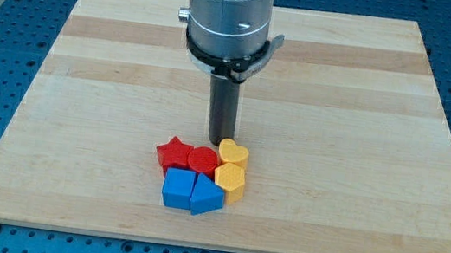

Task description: Move your arm to top center

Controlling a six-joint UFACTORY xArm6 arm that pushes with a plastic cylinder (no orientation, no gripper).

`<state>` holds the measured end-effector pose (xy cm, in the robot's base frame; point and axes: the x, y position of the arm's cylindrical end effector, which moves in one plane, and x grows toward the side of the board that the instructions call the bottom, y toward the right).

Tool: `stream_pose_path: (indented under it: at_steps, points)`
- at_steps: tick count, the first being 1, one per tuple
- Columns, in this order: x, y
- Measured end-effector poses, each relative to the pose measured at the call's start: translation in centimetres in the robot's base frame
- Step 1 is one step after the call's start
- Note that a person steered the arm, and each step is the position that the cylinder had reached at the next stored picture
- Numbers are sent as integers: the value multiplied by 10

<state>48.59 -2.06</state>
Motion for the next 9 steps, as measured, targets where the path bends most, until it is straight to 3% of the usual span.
stream_pose_path:
  at_steps: [1, 4, 6, 8, 9]
  points:
    - [-11, 3]
    - [-174, 100]
    - [-293, 103]
    - [-294, 85]
    - [-294, 43]
